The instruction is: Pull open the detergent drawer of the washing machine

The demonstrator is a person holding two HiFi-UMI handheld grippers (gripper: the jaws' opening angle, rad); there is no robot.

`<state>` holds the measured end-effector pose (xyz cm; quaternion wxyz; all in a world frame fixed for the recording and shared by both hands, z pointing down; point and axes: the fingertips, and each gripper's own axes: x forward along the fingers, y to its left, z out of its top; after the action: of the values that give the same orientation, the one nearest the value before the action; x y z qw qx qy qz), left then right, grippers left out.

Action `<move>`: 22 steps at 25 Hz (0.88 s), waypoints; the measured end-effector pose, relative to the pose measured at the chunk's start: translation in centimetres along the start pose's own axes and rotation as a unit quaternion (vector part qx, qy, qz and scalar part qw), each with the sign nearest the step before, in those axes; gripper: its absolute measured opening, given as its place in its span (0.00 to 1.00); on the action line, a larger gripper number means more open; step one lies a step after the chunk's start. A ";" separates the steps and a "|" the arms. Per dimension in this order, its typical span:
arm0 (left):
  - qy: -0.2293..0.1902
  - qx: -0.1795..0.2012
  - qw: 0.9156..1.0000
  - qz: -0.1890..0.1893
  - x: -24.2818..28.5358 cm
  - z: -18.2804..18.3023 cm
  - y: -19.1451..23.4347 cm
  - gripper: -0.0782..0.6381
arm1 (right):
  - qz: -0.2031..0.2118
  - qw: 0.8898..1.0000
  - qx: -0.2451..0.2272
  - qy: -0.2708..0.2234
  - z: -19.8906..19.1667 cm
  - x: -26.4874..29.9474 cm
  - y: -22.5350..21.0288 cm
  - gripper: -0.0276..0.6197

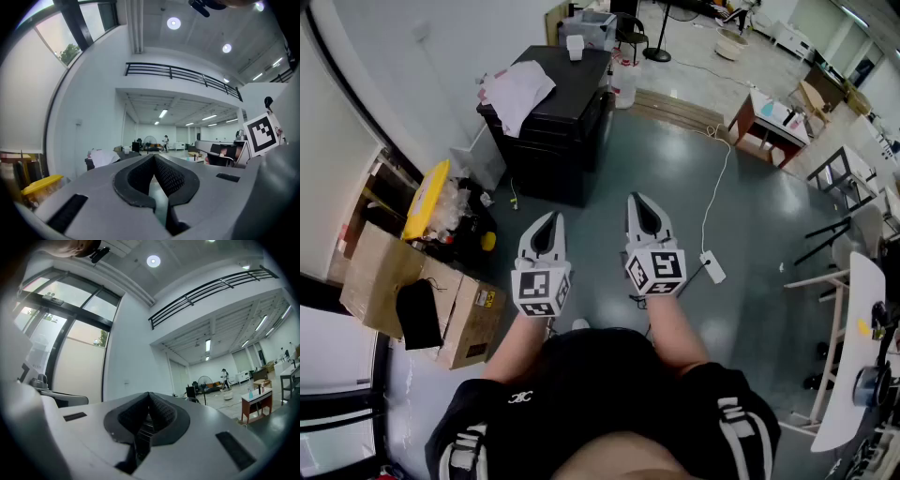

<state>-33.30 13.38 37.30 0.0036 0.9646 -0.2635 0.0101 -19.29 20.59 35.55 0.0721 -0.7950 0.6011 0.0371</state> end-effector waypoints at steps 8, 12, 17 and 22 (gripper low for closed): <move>0.006 0.000 1.000 -0.007 1.2 -0.4 1.8 0.11 | -0.006 1.000 -0.004 -0.001 -0.3 1.5 0.9 0.05; 0.001 0.000 1.000 -0.021 1.5 -0.3 2.9 0.11 | -0.012 1.000 -0.009 0.001 -0.5 2.3 1.8 0.05; -0.003 0.000 1.000 -0.031 1.5 -0.4 4.9 0.11 | -0.020 1.000 -0.013 -0.004 -0.6 3.3 3.3 0.05; -0.007 -0.004 0.999 -0.033 1.5 -0.4 6.5 0.11 | -0.020 1.000 -0.019 -0.004 -0.6 4.4 4.6 0.05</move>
<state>-35.36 7.03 37.75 0.0063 0.9729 -0.2313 0.0023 -22.50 15.07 35.14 0.0605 -0.8080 0.5839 0.0504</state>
